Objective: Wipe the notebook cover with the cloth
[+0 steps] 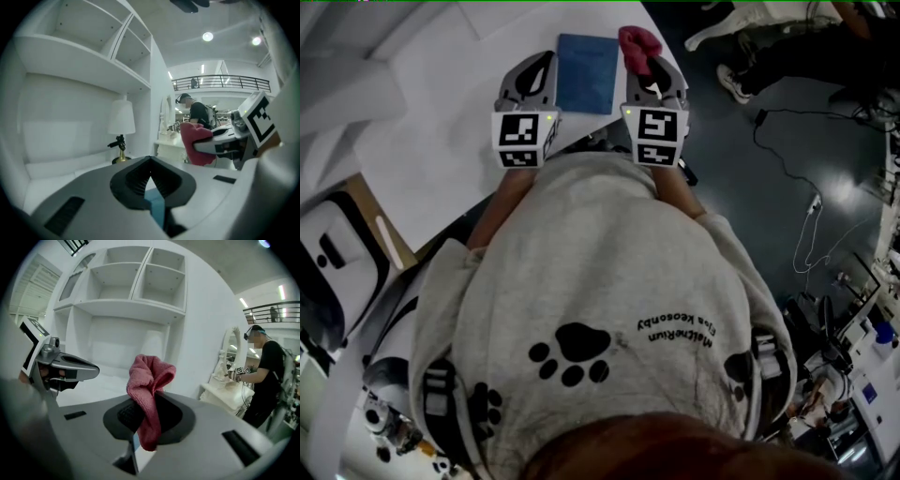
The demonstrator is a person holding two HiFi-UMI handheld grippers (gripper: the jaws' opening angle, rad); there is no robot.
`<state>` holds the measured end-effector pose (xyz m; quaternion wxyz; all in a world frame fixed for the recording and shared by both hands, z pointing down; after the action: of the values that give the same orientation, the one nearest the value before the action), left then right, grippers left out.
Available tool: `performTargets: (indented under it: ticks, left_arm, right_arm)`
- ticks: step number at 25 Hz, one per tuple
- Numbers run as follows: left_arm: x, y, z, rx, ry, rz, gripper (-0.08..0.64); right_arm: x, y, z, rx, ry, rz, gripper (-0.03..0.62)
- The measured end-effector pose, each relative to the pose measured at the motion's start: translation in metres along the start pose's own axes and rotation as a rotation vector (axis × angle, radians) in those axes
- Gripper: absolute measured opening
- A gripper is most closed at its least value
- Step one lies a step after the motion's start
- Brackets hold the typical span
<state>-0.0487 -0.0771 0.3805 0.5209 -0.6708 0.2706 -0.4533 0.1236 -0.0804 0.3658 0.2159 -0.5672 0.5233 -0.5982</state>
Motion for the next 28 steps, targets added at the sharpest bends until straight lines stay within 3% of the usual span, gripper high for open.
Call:
performTargets:
  ticks: [6,12,17,28]
  left_arm:
    - [-0.015,0.043,0.014,0.074,0.013,0.152,0.012]
    - [-0.025,0.063,0.029,0.072,-0.006,0.245,0.012]
    - [-0.028,0.067,0.037,0.117,0.001,0.263,0.012]
    - [-0.030,0.059,0.043,0.091,-0.021,0.246,0.012]
  right_arm:
    - [-0.017,0.029,-0.005,0.055,0.003,0.137,0.060]
    - [-0.037,0.051,-0.008,0.037,-0.016,0.262,0.060]
    - [-0.044,0.056,-0.007,0.010,-0.022,0.302,0.060]
    - [-0.045,0.046,-0.013,0.019,-0.007,0.291,0.058]
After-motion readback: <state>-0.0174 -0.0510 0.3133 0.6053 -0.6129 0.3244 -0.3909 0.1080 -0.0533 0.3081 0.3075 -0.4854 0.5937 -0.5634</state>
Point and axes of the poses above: the fingertips, and each gripper's own axes: x forward along the fingers, z to its right, y out of its top, the point moved 5 cm from there along -x, backward along the fingers, and after that the axes turned 3 degrees about -z, right-handed, at the moved point
